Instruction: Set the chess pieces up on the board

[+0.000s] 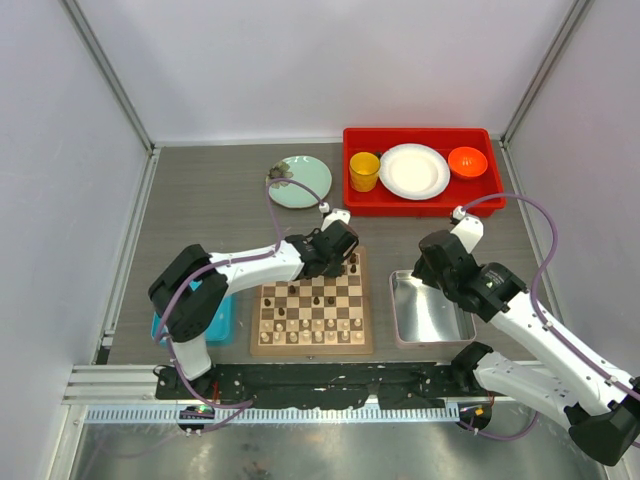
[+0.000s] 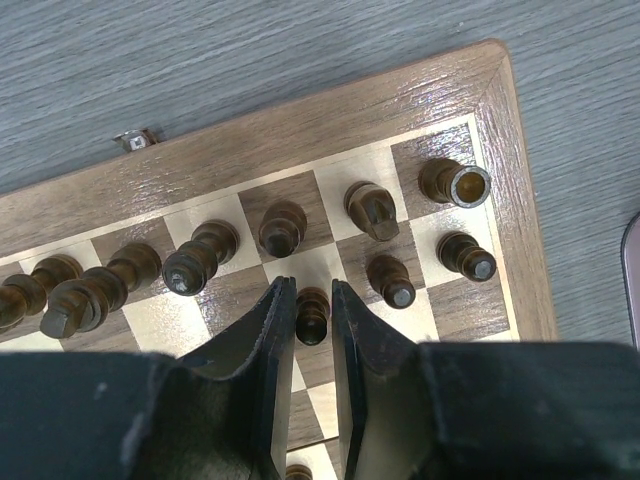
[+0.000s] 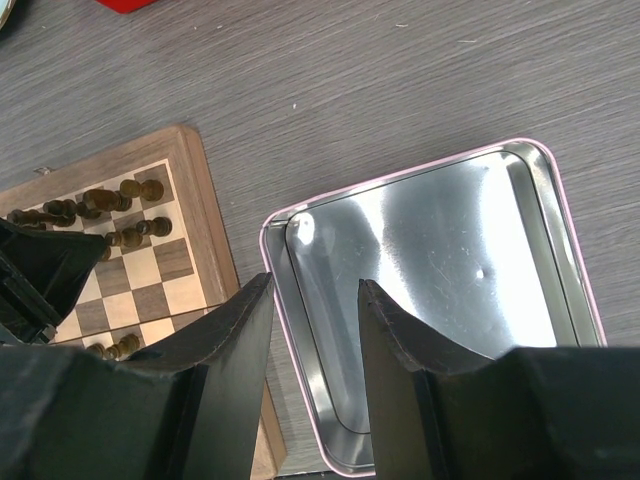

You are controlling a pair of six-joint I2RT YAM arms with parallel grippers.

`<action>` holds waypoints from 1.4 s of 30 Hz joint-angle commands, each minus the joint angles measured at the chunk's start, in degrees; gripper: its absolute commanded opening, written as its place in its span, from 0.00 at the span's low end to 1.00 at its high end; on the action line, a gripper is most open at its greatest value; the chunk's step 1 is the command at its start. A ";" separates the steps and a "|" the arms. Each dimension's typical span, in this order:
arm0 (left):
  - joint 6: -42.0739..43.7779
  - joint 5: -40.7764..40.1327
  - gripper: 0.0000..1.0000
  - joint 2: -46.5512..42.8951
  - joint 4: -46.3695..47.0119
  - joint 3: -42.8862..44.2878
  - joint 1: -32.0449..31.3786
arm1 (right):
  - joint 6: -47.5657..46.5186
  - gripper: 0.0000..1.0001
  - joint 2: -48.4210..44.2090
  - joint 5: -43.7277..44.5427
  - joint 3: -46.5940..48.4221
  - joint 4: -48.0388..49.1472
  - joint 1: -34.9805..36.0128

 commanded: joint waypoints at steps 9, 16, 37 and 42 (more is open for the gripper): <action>0.29 -1.65 0.26 -0.04 1.99 1.91 -0.14 | 0.00 0.45 -1.51 0.89 -0.04 0.10 -0.36; 0.47 -2.53 0.38 -1.36 0.94 1.64 -0.14 | 0.09 0.45 -1.51 0.80 -0.30 0.10 -0.54; 0.29 -2.01 0.24 -2.33 1.02 1.29 -0.14 | 0.35 0.45 -1.77 0.62 -0.48 0.10 -0.45; 0.38 -2.01 0.23 -2.24 0.93 1.55 -0.14 | 0.18 0.45 -1.51 0.62 -0.30 0.19 -0.45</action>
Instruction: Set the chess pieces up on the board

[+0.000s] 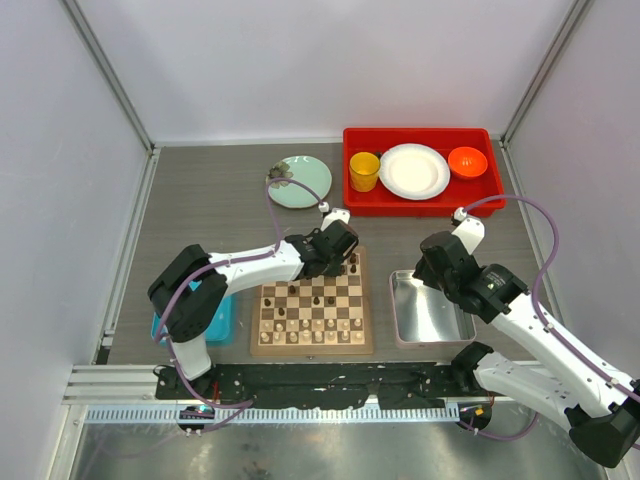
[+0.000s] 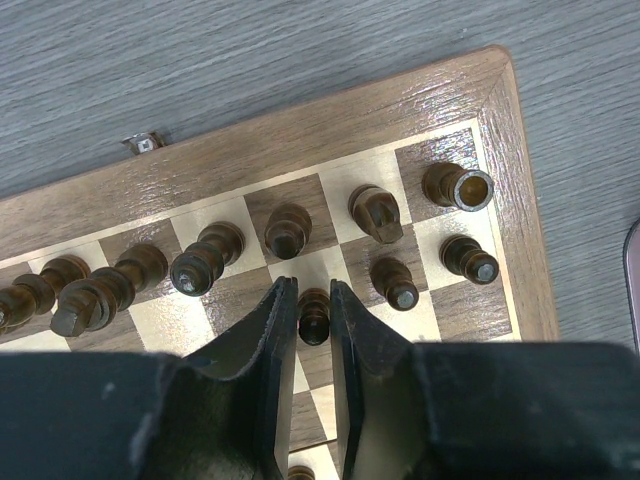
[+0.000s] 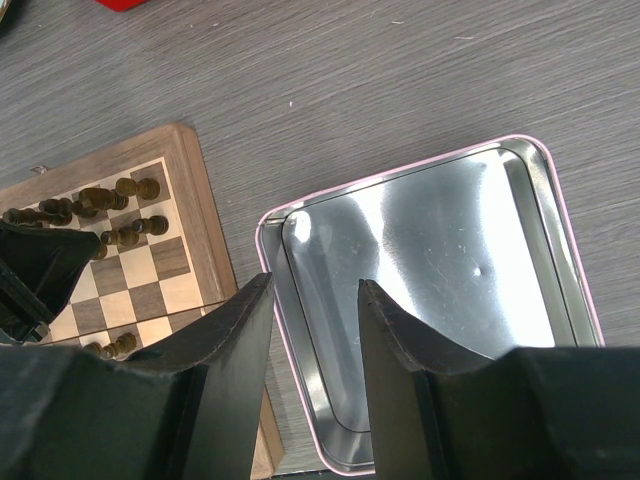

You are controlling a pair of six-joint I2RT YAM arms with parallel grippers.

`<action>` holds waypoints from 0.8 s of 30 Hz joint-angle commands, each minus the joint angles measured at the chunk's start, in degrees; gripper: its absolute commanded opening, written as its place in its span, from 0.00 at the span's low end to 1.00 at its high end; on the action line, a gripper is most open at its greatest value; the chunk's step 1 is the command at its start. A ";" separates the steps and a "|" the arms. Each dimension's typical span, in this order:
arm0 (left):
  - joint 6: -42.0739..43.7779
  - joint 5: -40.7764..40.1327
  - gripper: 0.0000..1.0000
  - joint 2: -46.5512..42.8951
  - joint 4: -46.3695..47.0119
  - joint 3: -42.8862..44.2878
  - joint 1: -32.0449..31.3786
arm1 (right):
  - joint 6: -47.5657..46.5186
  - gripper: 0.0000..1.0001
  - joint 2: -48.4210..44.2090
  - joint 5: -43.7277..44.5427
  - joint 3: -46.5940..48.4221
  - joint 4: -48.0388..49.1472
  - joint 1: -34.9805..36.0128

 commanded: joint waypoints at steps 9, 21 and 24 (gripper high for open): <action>0.14 -0.89 0.22 -1.71 1.20 1.99 -0.20 | 0.15 0.45 -0.94 0.80 0.29 0.30 -0.19; -0.04 -0.45 0.22 -1.54 1.64 1.99 -0.12 | 0.07 0.45 -0.77 0.89 0.11 0.39 -0.28; -0.12 -0.45 0.22 -1.54 1.64 1.99 -0.12 | 0.07 0.45 -0.94 0.80 0.02 0.30 -0.28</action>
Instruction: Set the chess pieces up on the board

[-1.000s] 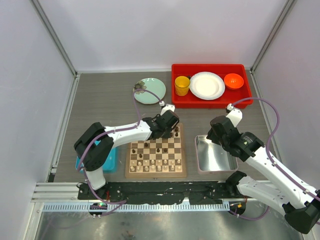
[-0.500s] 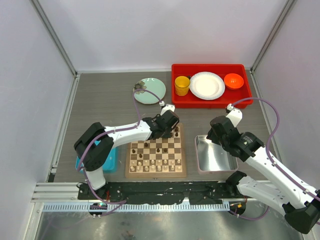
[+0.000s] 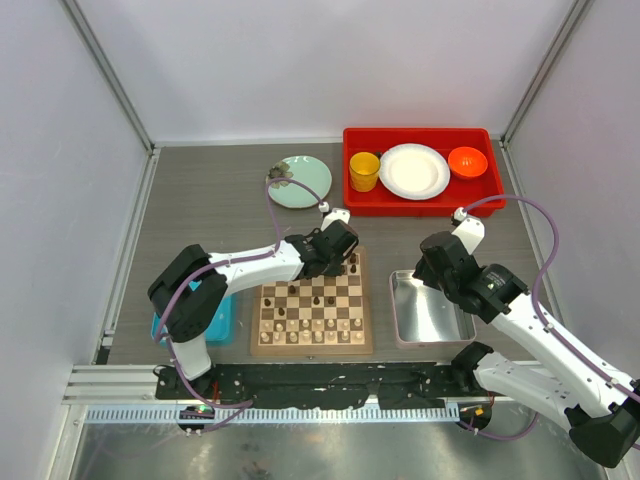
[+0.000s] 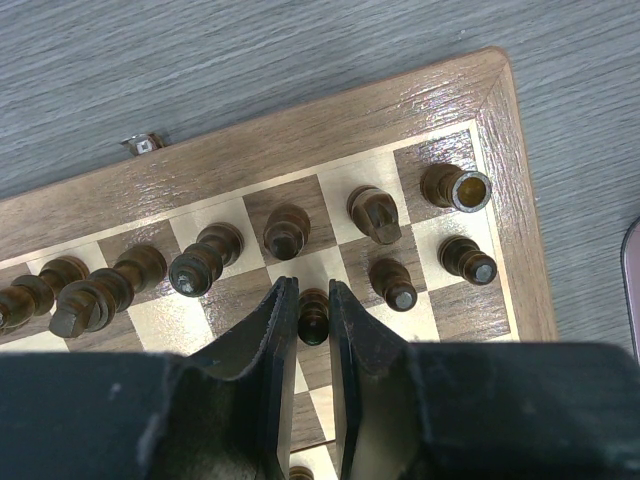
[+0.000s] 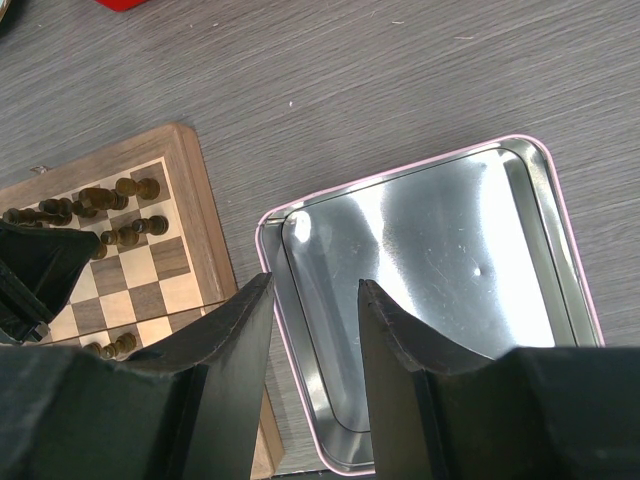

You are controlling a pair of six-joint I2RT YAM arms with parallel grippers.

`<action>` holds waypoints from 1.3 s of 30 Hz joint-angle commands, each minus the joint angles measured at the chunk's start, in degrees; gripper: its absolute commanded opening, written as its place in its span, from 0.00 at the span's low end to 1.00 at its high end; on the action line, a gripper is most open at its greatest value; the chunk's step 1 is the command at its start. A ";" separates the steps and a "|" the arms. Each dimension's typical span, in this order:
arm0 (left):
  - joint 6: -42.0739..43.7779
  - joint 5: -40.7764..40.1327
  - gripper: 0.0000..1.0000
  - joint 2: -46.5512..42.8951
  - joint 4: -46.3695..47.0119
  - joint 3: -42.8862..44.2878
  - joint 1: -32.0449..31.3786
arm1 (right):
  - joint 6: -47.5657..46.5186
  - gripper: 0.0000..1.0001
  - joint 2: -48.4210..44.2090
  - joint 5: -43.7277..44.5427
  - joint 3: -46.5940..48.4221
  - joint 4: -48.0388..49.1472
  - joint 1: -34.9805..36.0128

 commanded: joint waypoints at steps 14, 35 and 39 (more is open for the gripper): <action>-0.26 -0.87 0.28 -1.62 1.77 1.71 -0.23 | 0.09 0.45 -1.12 0.80 -0.15 0.04 -0.17; 0.01 0.01 0.44 -11.97 -3.06 -0.49 -0.31 | 0.09 0.45 -1.47 1.32 -0.15 -0.32 -0.34; 0.09 1.15 0.45 -16.99 -5.52 -3.56 -1.19 | 0.17 0.45 -1.29 1.59 -0.15 -0.32 -0.26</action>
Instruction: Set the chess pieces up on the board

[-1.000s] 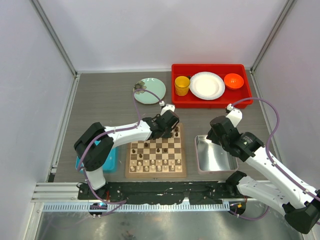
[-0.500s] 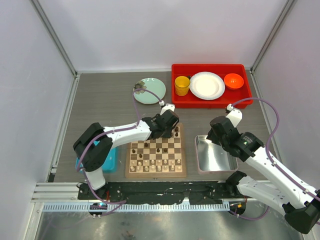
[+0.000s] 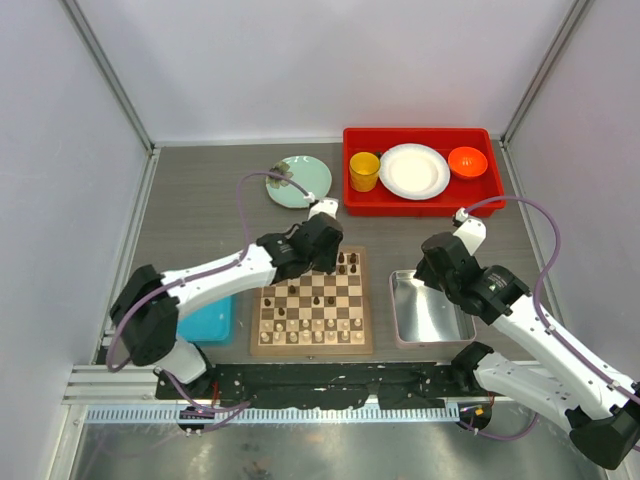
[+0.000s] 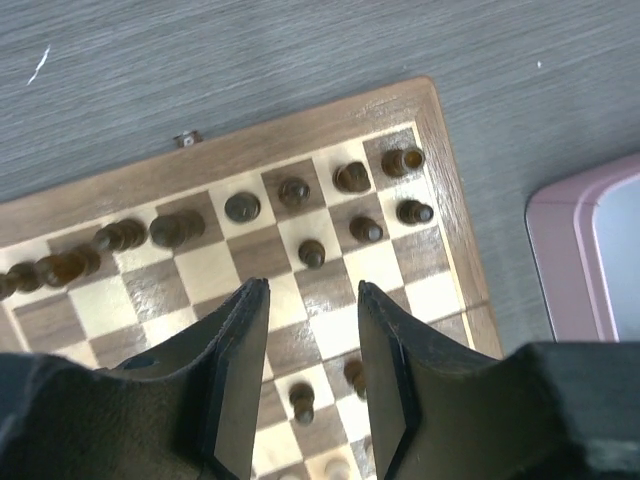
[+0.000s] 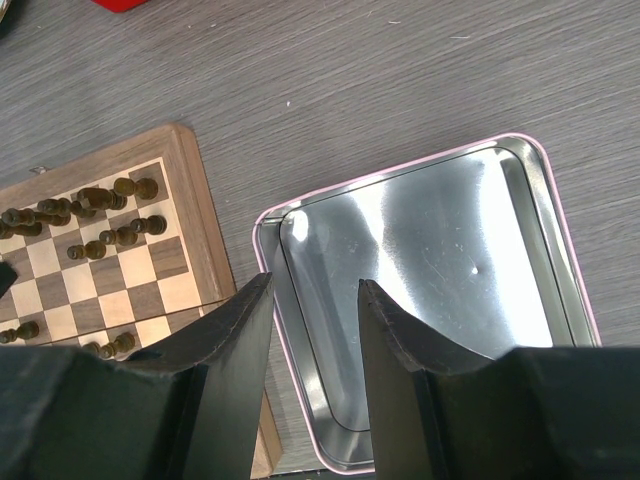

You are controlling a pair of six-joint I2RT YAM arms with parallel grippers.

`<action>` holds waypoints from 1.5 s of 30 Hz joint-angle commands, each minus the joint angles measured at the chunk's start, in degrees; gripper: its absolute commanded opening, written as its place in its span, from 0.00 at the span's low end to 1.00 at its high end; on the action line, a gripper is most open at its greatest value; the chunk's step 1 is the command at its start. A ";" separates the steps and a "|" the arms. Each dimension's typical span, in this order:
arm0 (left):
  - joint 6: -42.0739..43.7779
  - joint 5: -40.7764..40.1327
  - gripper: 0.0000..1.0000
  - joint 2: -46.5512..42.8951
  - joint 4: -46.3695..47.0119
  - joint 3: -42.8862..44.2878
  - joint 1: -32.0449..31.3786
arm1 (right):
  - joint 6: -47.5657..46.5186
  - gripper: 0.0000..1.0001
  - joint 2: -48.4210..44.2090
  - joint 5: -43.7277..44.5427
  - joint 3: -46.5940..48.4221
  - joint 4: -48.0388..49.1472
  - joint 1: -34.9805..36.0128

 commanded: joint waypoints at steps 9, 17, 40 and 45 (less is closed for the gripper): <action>-2.43 2.58 0.48 -12.20 -6.22 -9.50 -4.64 | -0.18 0.45 -0.66 1.66 0.29 0.06 -0.32; -3.75 3.11 0.48 -12.99 -7.01 -12.75 -5.43 | -0.35 0.45 -0.66 1.48 0.29 -0.03 -0.41; -3.49 4.61 0.44 -7.72 -0.60 -14.07 -5.43 | -0.26 0.45 -0.66 1.66 0.81 -0.73 -0.50; -3.31 4.34 0.35 -7.28 0.11 -14.43 -5.43 | -0.18 0.45 -0.57 1.57 0.72 -0.82 -0.58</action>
